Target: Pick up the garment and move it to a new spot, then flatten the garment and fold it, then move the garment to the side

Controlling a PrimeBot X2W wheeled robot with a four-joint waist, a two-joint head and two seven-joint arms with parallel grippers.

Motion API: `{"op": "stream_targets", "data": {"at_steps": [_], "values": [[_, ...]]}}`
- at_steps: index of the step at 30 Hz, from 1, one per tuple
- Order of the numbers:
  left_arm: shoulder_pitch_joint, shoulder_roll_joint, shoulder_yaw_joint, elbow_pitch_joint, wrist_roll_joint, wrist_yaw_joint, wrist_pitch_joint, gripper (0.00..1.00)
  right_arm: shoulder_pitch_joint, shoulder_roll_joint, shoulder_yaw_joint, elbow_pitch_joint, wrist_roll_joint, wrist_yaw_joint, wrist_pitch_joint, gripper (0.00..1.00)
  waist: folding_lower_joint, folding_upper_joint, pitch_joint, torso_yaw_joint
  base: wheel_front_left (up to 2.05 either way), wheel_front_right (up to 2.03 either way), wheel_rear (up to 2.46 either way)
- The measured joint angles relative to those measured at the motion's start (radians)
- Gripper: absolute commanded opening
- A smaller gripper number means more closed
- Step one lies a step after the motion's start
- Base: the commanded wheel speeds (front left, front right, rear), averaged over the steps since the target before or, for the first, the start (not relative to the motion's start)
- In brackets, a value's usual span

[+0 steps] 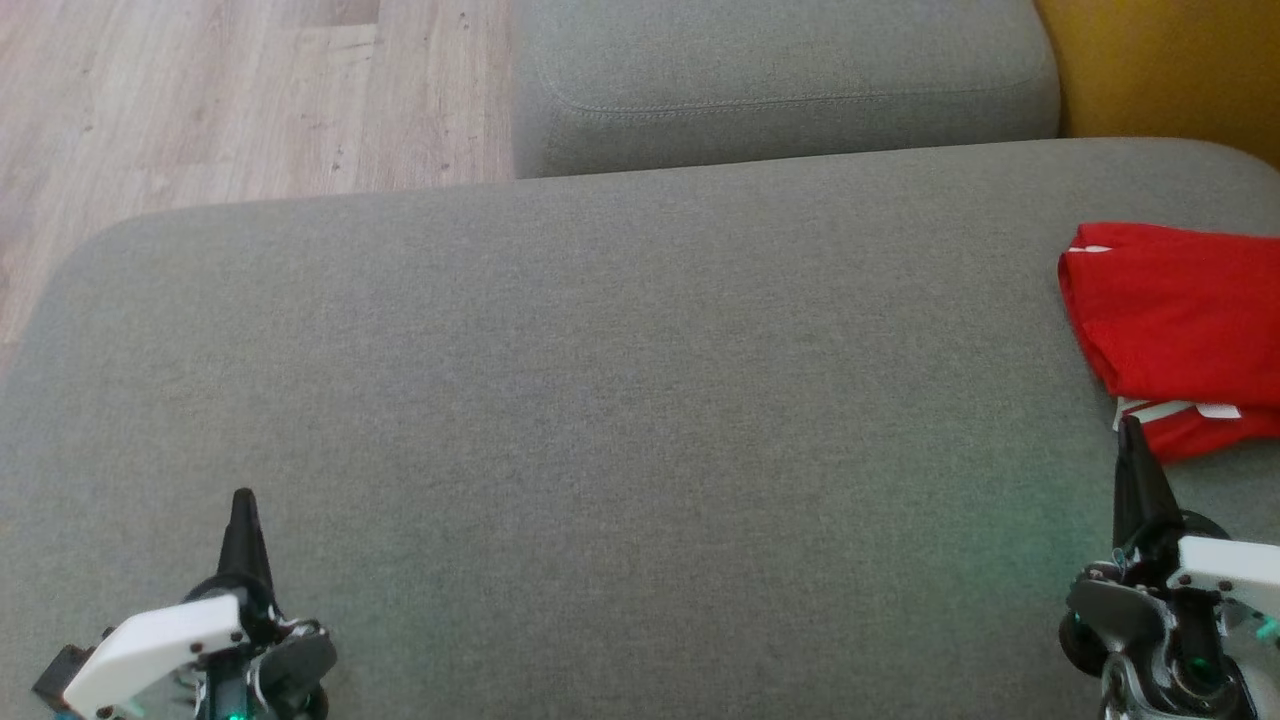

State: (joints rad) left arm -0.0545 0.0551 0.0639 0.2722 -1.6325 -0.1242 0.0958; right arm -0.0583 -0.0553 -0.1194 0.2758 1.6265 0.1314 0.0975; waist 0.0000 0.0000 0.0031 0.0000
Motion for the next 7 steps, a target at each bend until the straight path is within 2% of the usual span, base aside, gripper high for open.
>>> {"op": "stream_targets", "data": {"at_steps": [7], "values": [[0.0,-0.001,0.001,0.0,0.005,0.0,0.001,0.0,0.0,0.001,-0.003,0.0,0.0,0.0,0.001,0.0,0.0,0.0,0.0,0.0,0.0,0.0,0.0]]}}
